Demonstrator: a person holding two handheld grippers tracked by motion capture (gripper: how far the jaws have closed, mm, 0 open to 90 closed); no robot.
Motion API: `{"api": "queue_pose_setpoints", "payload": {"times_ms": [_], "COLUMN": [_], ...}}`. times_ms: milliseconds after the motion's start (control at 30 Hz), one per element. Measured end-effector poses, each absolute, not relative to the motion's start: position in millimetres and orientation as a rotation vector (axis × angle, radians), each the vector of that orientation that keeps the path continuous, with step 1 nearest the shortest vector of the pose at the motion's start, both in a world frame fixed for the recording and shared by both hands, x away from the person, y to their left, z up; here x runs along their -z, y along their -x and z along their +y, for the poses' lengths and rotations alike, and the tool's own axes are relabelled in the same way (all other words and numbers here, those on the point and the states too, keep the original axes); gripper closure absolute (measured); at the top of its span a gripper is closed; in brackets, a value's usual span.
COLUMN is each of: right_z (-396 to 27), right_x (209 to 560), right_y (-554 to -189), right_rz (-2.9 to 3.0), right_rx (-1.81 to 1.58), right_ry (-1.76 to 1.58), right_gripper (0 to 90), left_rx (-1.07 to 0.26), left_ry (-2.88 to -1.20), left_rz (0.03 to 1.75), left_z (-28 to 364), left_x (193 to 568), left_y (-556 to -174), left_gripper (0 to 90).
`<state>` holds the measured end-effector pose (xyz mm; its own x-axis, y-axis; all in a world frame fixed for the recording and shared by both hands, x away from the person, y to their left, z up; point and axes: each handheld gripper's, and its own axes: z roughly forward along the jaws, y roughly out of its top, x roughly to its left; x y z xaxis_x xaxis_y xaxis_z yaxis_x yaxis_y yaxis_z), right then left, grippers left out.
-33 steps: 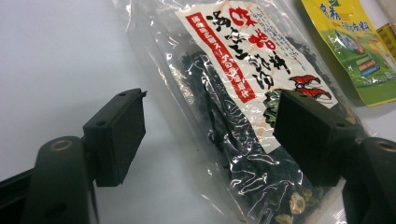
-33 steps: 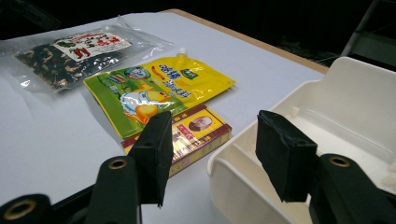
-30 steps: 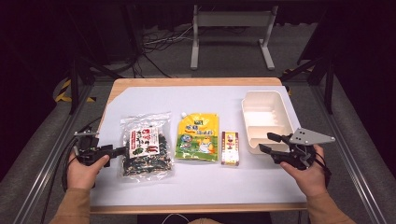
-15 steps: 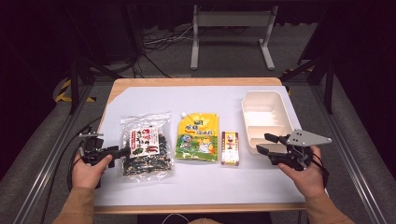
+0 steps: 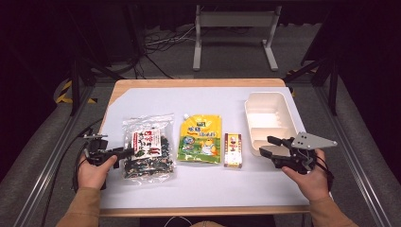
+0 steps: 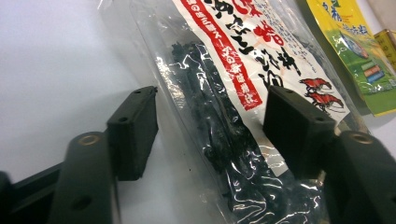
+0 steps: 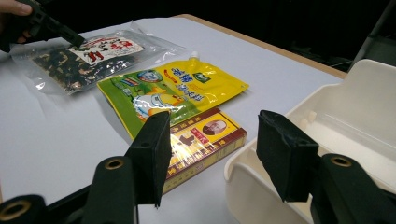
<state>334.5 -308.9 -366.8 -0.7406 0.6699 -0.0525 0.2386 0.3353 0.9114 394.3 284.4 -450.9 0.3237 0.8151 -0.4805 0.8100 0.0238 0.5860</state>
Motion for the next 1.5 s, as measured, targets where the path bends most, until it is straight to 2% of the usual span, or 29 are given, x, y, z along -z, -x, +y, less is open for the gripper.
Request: {"api": "queue_pose_setpoints", "payload": {"times_ms": [200,633,1500], "right_z": [-307,-308,-304], "right_x": [369,370,364], "right_y": [-336,-336,-335], "right_rz": [2.191,2.208,2.227], "right_rx": [-1.379,-1.379,-1.403], "right_ry": [-0.810,-0.823,-0.777], "right_gripper": [46.8,48.4,53.0], "left_rx": [-0.027,-0.086,-0.308], "left_ry": [-1.735,-1.731,-1.683], "left_rz": [1.462,1.444,1.168], "left_z": [273,271,264], "left_x": [449,444,379], "left_y": [-391,-388,-352], "left_gripper": [60.5,81.5,84.0]}}
